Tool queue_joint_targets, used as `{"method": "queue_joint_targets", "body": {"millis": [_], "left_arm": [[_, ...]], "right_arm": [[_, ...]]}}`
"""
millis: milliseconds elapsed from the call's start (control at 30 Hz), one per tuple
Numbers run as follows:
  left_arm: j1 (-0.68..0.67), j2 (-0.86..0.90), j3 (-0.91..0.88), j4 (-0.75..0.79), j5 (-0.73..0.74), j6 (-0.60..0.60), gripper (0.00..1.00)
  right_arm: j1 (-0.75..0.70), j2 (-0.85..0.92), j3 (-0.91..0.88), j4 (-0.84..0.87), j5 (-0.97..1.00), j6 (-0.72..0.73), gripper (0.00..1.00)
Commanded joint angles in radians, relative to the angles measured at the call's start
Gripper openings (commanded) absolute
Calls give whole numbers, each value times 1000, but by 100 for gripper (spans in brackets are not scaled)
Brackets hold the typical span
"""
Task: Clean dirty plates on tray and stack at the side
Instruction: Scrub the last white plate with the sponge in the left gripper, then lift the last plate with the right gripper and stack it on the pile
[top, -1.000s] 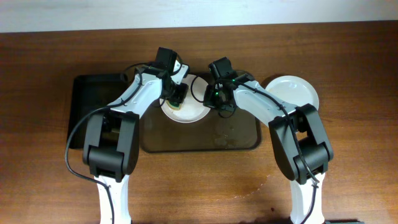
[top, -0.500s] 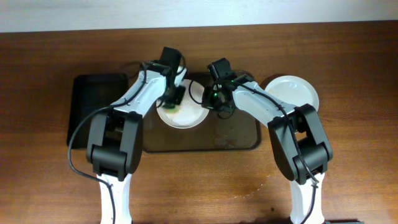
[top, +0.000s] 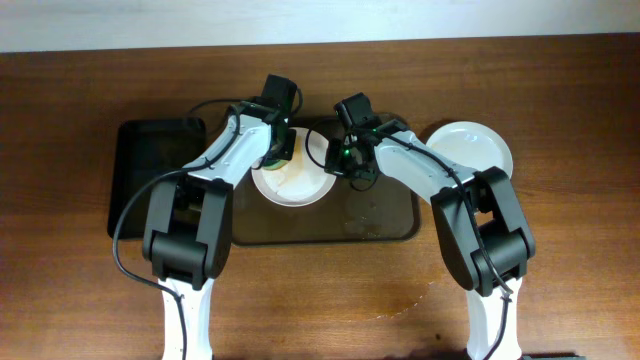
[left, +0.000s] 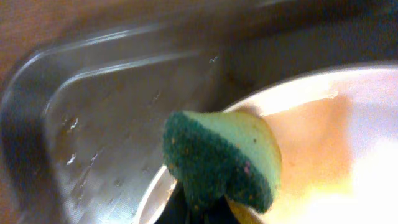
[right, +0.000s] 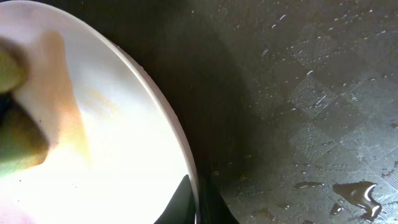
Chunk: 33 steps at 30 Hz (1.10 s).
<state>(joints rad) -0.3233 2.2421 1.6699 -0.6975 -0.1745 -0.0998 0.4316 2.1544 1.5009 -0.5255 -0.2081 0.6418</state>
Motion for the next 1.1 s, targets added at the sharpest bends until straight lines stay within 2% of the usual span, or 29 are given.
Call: {"method": "queue_joint_targets", "body": {"millis": [0,67,100,133,200,267,367,467,567,600,633,733,833,967,1000,1067], "left_arm": [[24,69,-54,-206,40,-23,1],[25,69,-47,-335,429,230,1],[25,69,-37,-365,553,294,1],[25,69,-17,-370,639,328,1],[26,69,64,-366,718,340,1],[48,69,198,-370,721,296,1],[149,69,417,-415,721,190,1],[276,69,465,-419,720,182,1],[312,69,463,-421,688,183,1],[311,69,461,-423,649,182,1],[311,71,461,-423,644,183,1],[311,92,459,-428,600,182,1],[311,100,459,-433,596,183,1],[328,90,460,-469,595,183,1],[353,55,460,-537,546,183,1],[374,-33,460,-657,309,156,1]], "right_arm": [[-1,12,-8,-1,-41,0,4],[-1,12,-8,-3,-80,-10,4],[-1,12,-8,-2,-96,-11,4],[-1,12,-8,-2,-105,-10,4],[-1,12,-8,-1,-130,-21,4],[-3,12,-7,3,-153,-36,4],[-56,-14,-6,-3,-211,-56,4],[-111,-132,-3,-82,-154,-180,4],[-60,-303,-3,-214,258,-284,4],[11,-372,-3,-255,547,-298,4],[64,-396,-3,-273,736,-298,4],[291,-402,-4,-325,1349,-294,4],[450,-398,-4,-290,1700,-294,4],[465,-398,-4,-286,1736,-282,4],[463,-398,-4,-286,1676,-255,4],[434,-398,-4,-286,1477,-173,4]]}}
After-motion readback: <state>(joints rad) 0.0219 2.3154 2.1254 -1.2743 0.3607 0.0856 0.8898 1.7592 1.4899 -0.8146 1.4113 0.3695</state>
